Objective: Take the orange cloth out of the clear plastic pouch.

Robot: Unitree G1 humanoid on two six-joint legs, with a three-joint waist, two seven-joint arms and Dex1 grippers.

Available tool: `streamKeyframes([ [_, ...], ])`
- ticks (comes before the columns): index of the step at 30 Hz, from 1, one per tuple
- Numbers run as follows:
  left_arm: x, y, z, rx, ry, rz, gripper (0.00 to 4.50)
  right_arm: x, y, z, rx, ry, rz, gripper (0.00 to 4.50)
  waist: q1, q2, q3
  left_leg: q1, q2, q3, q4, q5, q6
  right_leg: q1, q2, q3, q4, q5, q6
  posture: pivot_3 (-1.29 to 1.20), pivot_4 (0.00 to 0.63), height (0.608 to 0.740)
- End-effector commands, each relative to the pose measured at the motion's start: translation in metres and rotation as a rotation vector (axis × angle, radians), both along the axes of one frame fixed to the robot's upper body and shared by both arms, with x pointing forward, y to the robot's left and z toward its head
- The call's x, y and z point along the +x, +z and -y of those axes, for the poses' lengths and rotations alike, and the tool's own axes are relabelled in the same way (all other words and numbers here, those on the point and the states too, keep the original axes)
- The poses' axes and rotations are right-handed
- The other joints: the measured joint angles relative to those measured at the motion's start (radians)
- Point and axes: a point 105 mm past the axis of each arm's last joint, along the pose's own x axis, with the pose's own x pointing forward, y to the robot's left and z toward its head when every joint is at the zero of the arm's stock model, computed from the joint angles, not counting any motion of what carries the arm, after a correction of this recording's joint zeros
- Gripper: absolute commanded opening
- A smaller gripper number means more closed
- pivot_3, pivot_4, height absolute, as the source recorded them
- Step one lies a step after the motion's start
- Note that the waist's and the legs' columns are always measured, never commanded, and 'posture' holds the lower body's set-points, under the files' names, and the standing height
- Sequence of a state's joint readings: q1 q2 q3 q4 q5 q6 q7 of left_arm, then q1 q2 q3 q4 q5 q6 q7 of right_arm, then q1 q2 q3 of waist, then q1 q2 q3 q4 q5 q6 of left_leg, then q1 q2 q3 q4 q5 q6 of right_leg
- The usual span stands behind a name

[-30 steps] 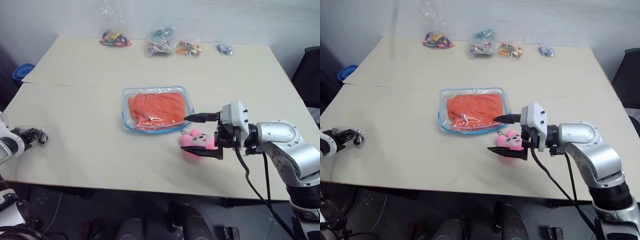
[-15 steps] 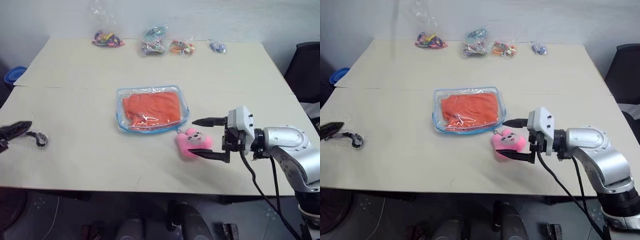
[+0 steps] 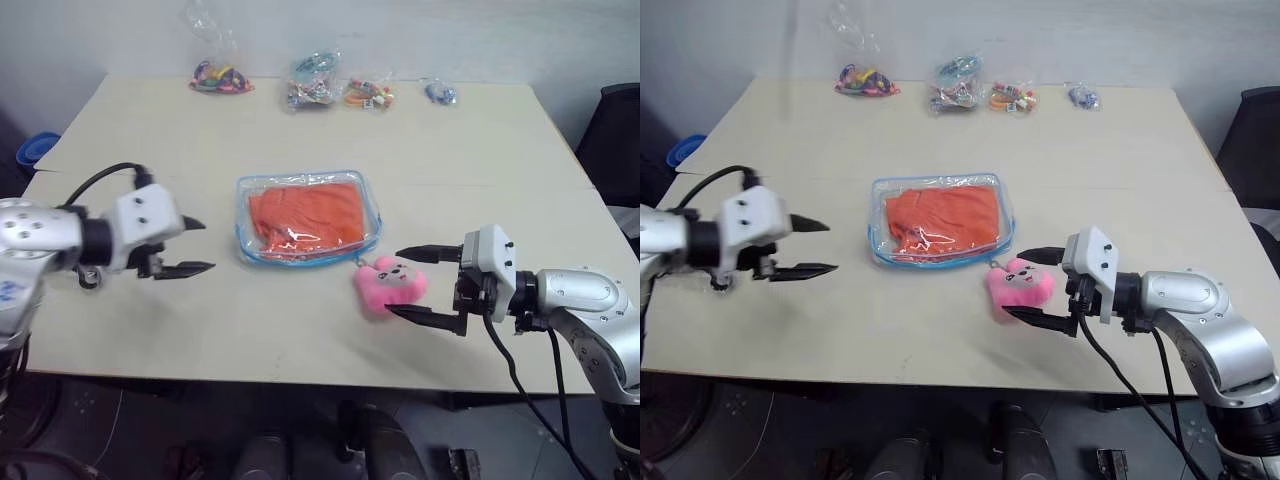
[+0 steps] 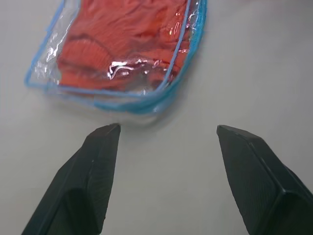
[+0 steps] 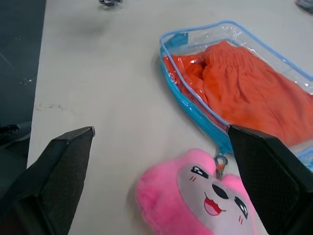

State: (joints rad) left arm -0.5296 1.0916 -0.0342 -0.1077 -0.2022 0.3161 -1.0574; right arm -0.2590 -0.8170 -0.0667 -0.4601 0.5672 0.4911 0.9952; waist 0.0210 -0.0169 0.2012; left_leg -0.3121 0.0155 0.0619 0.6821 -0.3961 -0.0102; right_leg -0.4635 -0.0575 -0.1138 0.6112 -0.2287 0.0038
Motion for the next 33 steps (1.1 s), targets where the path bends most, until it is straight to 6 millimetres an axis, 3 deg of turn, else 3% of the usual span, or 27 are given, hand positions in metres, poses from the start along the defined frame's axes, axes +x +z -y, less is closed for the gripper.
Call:
streamKeyframes([
  [1, 0.02, -0.016, 0.007, 0.151, -0.096, 0.058, 3.35, -0.004, 0.01, 0.0, -0.006, -0.023, 0.058, 4.5, 0.001, 0.0, 0.0, 0.0, 0.0, 0.0, 0.0, 0.0, 0.0, 0.0, 0.0, 0.0, 0.0, 0.0, 0.0, 0.0, 0.15, 0.74],
  [3, 0.027, -0.021, 0.015, 0.185, -0.156, 0.079, 3.35, -0.005, 0.01, 0.001, -0.005, -0.039, 0.061, 4.5, 0.0, 0.0, 0.0, -0.002, 0.0, 0.001, 0.001, 0.0, 0.001, -0.001, 0.001, 0.0, 0.0, 0.0, 0.001, 0.0, 0.15, 0.74],
  [8, 0.032, -0.013, 0.031, 0.117, -0.223, 0.092, 3.35, -0.009, 0.009, 0.006, -0.011, -0.077, 0.063, 4.5, 0.003, 0.0, 0.0, -0.004, 0.001, 0.002, 0.003, -0.001, 0.004, -0.002, 0.001, -0.002, 0.001, 0.002, 0.002, 0.0, 0.15, 0.74],
  [19, 0.057, -0.049, 0.047, 0.232, -0.265, 0.114, 3.35, -0.013, 0.012, 0.005, 0.003, -0.106, 0.076, 4.5, 0.004, 0.0, 0.0, -0.005, -0.001, 0.001, 0.013, -0.004, 0.01, 0.0, -0.001, 0.0, 0.0, 0.004, 0.006, 0.0, 0.15, 0.74],
  [22, 0.061, -0.05, 0.05, 0.219, -0.274, 0.132, 2.76, -0.013, 0.015, 0.005, 0.005, -0.106, 0.082, 4.5, 0.004, 0.0, 0.0, -0.005, 0.0, 0.001, 0.014, -0.004, 0.01, 0.0, -0.001, 0.0, 0.001, 0.004, 0.006, 0.0, 0.15, 0.74],
  [26, 0.062, -0.05, 0.051, 0.211, -0.285, 0.145, 1.56, -0.015, 0.016, 0.004, 0.007, -0.104, 0.082, 4.5, 0.003, 0.0, 0.0, -0.005, 0.0, 0.001, 0.014, -0.005, 0.011, 0.0, -0.001, 0.0, 0.002, 0.004, 0.006, 0.0, 0.15, 0.74],
  [31, 0.059, -0.053, 0.038, 0.263, -0.308, 0.166, 0.03, -0.014, 0.016, 0.003, 0.004, -0.097, 0.079, 4.5, 0.003, 0.0, 0.0, -0.004, 0.0, 0.0, 0.016, -0.005, 0.011, 0.0, -0.001, -0.001, 0.003, 0.004, 0.007, 0.0, 0.15, 0.74],
  [33, 0.057, -0.056, 0.029, 0.314, -0.33, 0.188, 0.03, -0.014, 0.017, 0.003, 0.002, -0.091, 0.08, 4.5, 0.0, 0.0, 0.0, -0.004, 0.0, 0.001, 0.016, -0.005, 0.011, 0.0, -0.001, 0.0, 0.003, 0.004, 0.007, 0.0, 0.15, 0.74],
])
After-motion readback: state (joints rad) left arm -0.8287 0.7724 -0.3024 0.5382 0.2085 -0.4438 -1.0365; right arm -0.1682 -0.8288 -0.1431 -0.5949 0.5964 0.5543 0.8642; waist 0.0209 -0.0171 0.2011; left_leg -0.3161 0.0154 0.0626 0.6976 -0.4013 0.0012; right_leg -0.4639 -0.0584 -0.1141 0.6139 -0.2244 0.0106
